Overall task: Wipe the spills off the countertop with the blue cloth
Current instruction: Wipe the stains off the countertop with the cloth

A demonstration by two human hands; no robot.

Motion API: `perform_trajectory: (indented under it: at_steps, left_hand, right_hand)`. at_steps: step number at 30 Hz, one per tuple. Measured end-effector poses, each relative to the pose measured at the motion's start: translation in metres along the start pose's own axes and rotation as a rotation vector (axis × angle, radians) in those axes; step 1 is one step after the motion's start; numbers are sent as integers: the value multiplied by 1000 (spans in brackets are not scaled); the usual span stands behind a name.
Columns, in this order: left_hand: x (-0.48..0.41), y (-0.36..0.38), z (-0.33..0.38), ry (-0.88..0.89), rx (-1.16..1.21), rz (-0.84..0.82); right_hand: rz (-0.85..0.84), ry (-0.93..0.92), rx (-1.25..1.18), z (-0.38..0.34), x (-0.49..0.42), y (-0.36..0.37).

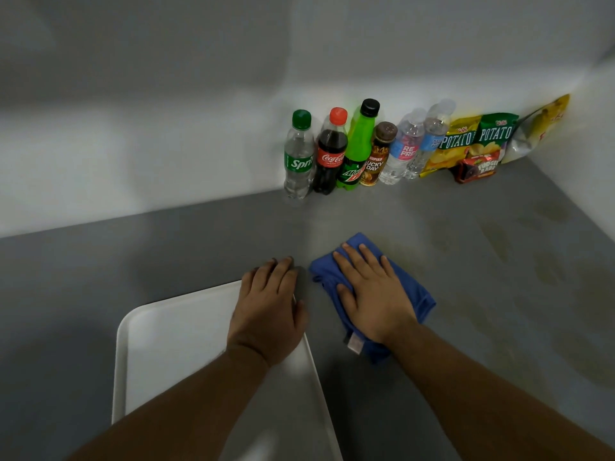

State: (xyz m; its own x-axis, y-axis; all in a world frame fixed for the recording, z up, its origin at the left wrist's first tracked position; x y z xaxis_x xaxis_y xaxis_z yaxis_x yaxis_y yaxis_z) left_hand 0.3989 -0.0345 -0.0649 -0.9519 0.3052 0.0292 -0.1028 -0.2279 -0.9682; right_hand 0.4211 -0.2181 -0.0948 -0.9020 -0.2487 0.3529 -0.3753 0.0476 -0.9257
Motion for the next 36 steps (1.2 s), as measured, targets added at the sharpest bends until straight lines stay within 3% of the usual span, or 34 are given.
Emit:
perform_trajectory:
  at_steps: [7,12,14,22,27,30,36]
  left_hand:
    - [0,0,1,2,3,-13]
    - [-1,-1,0,-1,17,-16]
    - [-1,0,0,-2,19,-19]
    - [-2,2,-1,-7,28,-16]
    - [-1,1,-1,-2,20,-15]
    - [-2,1,0,1,18,-19]
    - [-2,4,0,-28,10,-60]
  right_hand:
    - [16,155,-59,-11,-45,-17]
    - [18,-118,-7,-19,-7,-8]
    - [26,-131,-19,-2,-5,-11]
    - [49,175,-69,2,-81,-32]
    - [97,-66,-35,-22,-58,-31]
    - [157,54,-54,5,-48,-35]
    - [73,191,-73,-1,-86,-37]
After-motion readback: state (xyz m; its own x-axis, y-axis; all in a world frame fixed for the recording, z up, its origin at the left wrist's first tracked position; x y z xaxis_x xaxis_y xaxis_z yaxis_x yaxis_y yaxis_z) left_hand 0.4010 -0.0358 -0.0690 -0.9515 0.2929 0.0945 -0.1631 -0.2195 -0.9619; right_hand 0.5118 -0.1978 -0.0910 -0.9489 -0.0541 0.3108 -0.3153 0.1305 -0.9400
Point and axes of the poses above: each hand's wrist, its own x-axis away from the middle knuckle, its own y-axis out of the palm, z = x × y, the point moved 10 cm from there along -x, towards the middle knuckle, and after that the axes turned 12 degrees about -z, right-handed, at the moved point
